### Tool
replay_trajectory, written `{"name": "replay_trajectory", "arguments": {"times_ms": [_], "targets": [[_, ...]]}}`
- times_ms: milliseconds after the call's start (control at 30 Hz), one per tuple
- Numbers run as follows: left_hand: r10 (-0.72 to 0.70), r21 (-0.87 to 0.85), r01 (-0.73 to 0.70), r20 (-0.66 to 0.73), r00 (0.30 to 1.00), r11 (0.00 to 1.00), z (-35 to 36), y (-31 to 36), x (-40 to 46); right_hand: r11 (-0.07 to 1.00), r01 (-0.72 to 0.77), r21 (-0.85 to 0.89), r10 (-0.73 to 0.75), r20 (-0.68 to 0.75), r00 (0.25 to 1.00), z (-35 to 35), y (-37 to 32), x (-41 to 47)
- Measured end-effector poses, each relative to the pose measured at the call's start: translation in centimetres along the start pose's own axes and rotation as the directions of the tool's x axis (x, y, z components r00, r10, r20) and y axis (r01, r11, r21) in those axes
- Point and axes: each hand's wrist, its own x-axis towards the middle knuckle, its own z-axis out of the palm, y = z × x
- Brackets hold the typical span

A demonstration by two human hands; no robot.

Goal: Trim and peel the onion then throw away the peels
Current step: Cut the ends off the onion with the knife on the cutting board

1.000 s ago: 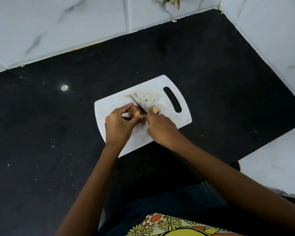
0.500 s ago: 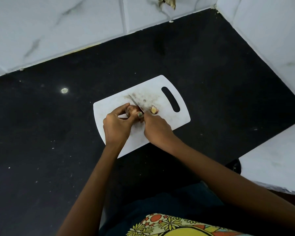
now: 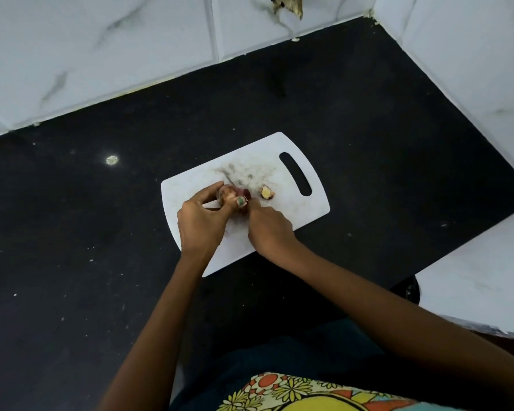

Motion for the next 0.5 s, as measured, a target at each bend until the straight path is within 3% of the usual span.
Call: {"name": "replay_trajectory", "arguments": {"times_ms": [267,400,500], "targets": [[0.016,0.009,-0.016,0.013,1.0,1.0,-0.2,-0.8,-0.2,0.995,0.017,0.102,-0.02,0.03,0.999,-0.2,0.7,0.4],[0.007,-0.035,-0.008,-0.01,1.0,0.999,-0.4,-1.2,-0.7,0.979,0.058,0.193,-0.033,-0.131,0.991,-1.1,1.5,0.3],[0.006,-0.058,-0.007,-0.024,1.0,0.998,-0.5,-1.5,-1.1,0.986,0.071,0.154,-0.032,-0.243,0.969,-1.2,2.2,0.3]]}}
